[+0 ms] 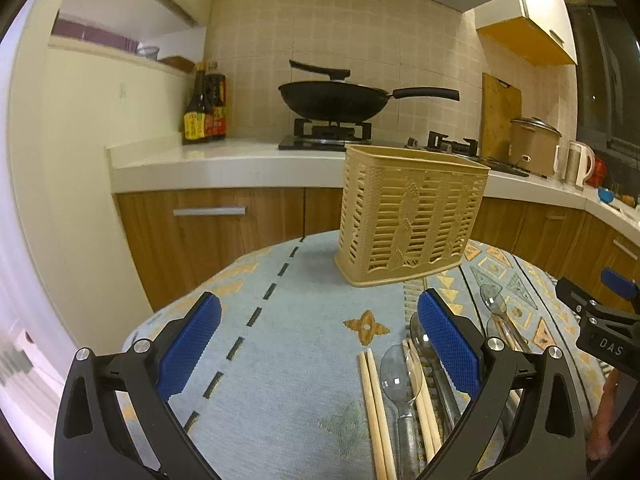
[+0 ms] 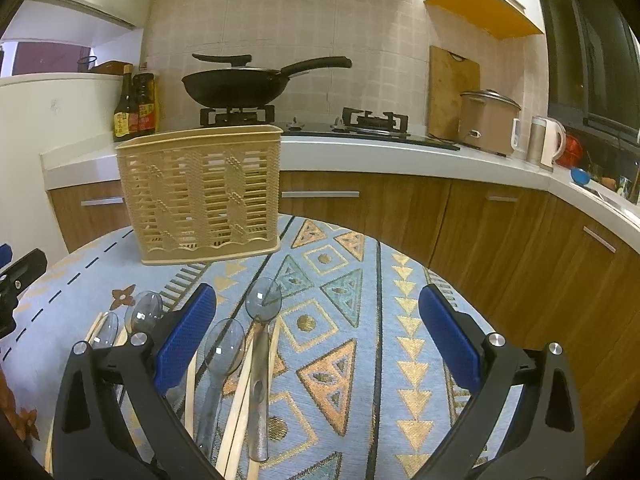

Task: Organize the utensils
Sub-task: 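Lower the left tool over the chopsticks while the right tool lowers over the clear spoons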

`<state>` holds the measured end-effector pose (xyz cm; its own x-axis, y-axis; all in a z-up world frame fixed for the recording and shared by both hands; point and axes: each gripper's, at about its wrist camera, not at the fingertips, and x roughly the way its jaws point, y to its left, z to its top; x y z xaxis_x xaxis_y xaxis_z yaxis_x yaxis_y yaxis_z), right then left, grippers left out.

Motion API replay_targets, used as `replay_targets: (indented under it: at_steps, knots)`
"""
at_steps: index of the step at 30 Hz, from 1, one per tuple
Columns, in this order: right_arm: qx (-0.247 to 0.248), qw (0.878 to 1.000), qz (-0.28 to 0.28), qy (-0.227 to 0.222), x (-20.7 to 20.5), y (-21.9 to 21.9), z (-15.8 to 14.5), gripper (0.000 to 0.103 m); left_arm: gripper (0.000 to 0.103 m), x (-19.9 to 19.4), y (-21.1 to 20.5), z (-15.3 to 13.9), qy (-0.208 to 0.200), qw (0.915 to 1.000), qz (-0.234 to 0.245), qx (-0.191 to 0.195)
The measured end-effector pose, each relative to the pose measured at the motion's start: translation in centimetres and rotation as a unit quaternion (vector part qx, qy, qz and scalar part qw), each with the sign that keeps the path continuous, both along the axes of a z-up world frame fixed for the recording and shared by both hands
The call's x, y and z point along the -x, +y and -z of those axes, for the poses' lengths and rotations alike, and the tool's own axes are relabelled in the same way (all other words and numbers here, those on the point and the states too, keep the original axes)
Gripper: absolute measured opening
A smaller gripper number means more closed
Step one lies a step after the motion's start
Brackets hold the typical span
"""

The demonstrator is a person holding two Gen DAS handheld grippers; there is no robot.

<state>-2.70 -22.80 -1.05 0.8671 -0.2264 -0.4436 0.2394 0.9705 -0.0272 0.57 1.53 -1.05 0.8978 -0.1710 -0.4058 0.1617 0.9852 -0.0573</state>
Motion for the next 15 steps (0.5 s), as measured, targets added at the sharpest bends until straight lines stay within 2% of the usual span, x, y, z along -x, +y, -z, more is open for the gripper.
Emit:
replay_targets:
  at_steps: [2, 3, 5, 8, 10, 12, 14, 15]
  knots:
    - [-0.022, 1.0, 0.0, 0.002, 0.2, -0.4, -0.1, 0.097, 0.094, -0.3, 1.0, -0.1, 0.011, 0.9996, -0.001, 0.026]
    - [-0.038, 0.999, -0.008, -0.005, 0.4, -0.6, -0.3, 0.097, 0.092, -0.3, 2.2, -0.3, 0.013, 0.9985, -0.016, 0.05]
    - [-0.035, 0.999, -0.01, 0.003, 0.2, -0.6, -0.5, 0.097, 0.09, -0.4, 3.7, -0.8, 0.023, 0.9968, -0.014, 0.076]
    - [-0.04, 0.999, -0.015, 0.03, -0.4, -0.8, -1.5, 0.097, 0.091, -0.8, 5.1, -1.9, 0.054, 0.9949, 0.014, 0.084]
    - [-0.042, 0.998, -0.026, 0.041, -0.7, -0.9, -2.9, 0.096, 0.091, -1.5, 5.0, -2.6, 0.095, 0.9928, 0.04, 0.062]
    - [-0.028, 0.997, -0.037, 0.061, -1.3, -0.8, -4.2, 0.095, 0.084, -2.5, 4.5, -2.5, 0.151, 0.984, 0.078, 0.053]
    - [-0.01, 0.996, -0.045, 0.079, -1.6, -0.6, -4.9, 0.087, 0.063, -3.2, 4.2, -1.7, 0.2, 0.9717, 0.109, 0.062]
    - [-0.001, 0.994, -0.055, 0.095, -1.9, -0.3, -5.2, 0.086, 0.058, -3.7, 3.9, -1.1, 0.233, 0.9619, 0.127, 0.066]
